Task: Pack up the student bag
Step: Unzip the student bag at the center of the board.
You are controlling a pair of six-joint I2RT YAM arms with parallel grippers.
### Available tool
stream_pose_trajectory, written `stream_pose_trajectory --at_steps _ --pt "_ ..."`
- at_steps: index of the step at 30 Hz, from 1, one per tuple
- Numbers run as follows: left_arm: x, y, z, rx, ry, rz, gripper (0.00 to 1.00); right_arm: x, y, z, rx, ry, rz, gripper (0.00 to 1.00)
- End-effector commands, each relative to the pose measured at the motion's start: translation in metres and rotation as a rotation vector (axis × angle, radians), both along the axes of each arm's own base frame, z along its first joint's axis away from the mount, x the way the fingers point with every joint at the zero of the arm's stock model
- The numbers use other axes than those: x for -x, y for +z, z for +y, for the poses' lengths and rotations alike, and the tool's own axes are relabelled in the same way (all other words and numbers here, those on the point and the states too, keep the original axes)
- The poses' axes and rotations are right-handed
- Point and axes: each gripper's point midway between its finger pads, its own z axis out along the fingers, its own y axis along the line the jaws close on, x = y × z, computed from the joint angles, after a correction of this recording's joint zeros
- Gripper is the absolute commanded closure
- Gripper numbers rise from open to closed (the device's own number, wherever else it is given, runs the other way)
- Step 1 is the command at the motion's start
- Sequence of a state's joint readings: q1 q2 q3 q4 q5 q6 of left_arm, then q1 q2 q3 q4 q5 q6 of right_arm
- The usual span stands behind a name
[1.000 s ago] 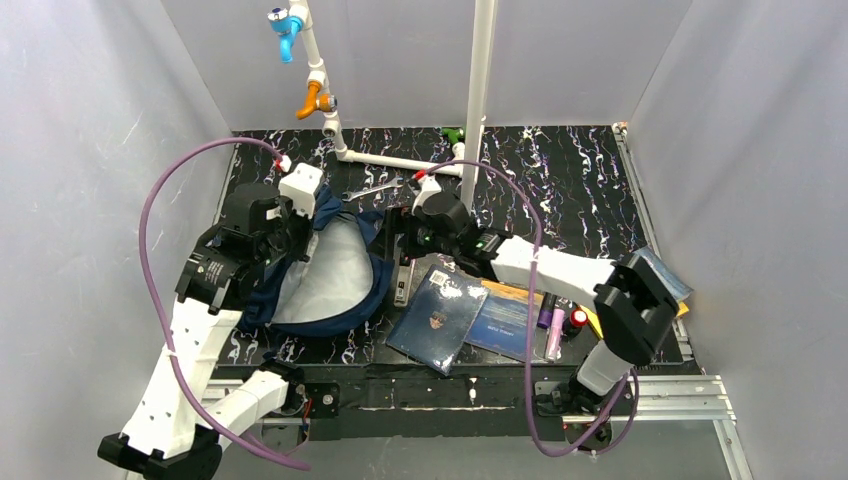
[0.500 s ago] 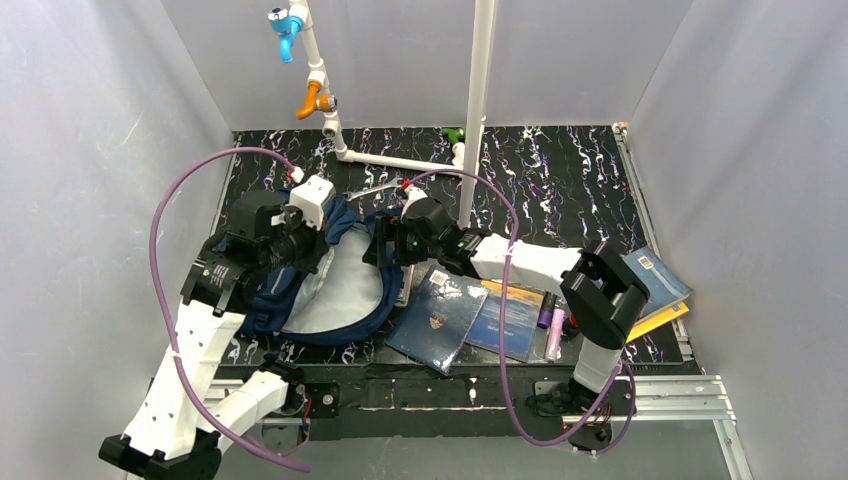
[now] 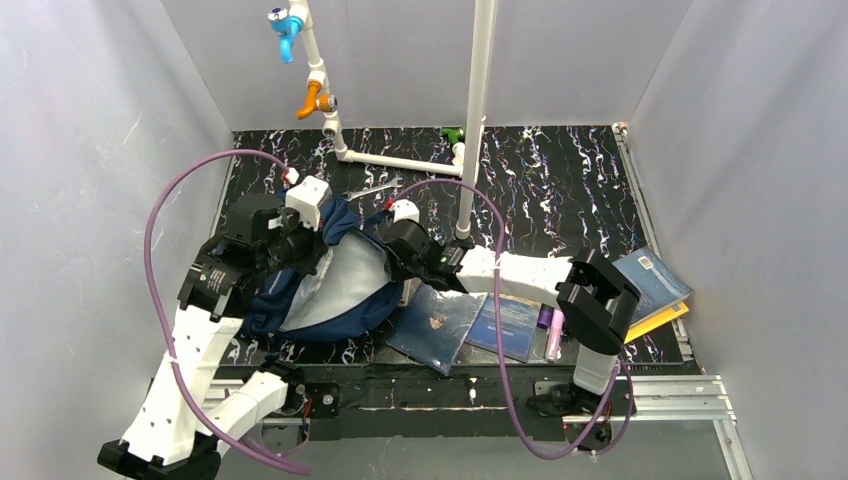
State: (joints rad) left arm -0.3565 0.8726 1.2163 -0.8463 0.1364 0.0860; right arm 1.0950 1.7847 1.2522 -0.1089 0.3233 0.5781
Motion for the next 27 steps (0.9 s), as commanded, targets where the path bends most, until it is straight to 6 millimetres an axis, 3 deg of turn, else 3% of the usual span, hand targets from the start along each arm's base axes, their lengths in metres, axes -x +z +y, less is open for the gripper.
stream_pose_trajectory --at_steps 1,3,6,8,10,17,20,27 --pt "-0.002 -0.003 0.007 0.005 0.062 -0.021 1.00 0.002 0.076 0.035 -0.291 -0.052 0.057 0.99" --pt "-0.002 -0.014 0.012 -0.005 0.108 0.007 0.88 0.005 0.102 0.040 -0.418 -0.077 0.087 0.99" --pt "-0.002 -0.024 0.014 0.005 0.162 0.049 0.80 0.005 0.131 0.040 -0.532 -0.115 0.100 0.99" --pt "0.000 -0.029 0.010 0.034 0.184 0.080 0.63 0.003 0.139 0.040 -0.573 -0.146 0.112 0.99" --pt "0.003 -0.035 0.001 0.050 0.151 0.109 0.53 0.003 0.147 0.041 -0.613 -0.162 0.123 0.99" --pt "0.012 -0.052 -0.022 -0.023 0.071 0.138 0.29 0.003 0.160 0.049 -0.665 -0.159 0.144 0.99" --pt "0.009 -0.059 -0.026 -0.093 0.069 0.126 0.24 0.005 0.160 0.049 -0.677 -0.158 0.160 0.99" --pt "-0.012 -0.062 0.003 -0.271 0.248 0.074 0.27 0.007 0.162 0.043 -0.684 -0.171 0.162 0.99"
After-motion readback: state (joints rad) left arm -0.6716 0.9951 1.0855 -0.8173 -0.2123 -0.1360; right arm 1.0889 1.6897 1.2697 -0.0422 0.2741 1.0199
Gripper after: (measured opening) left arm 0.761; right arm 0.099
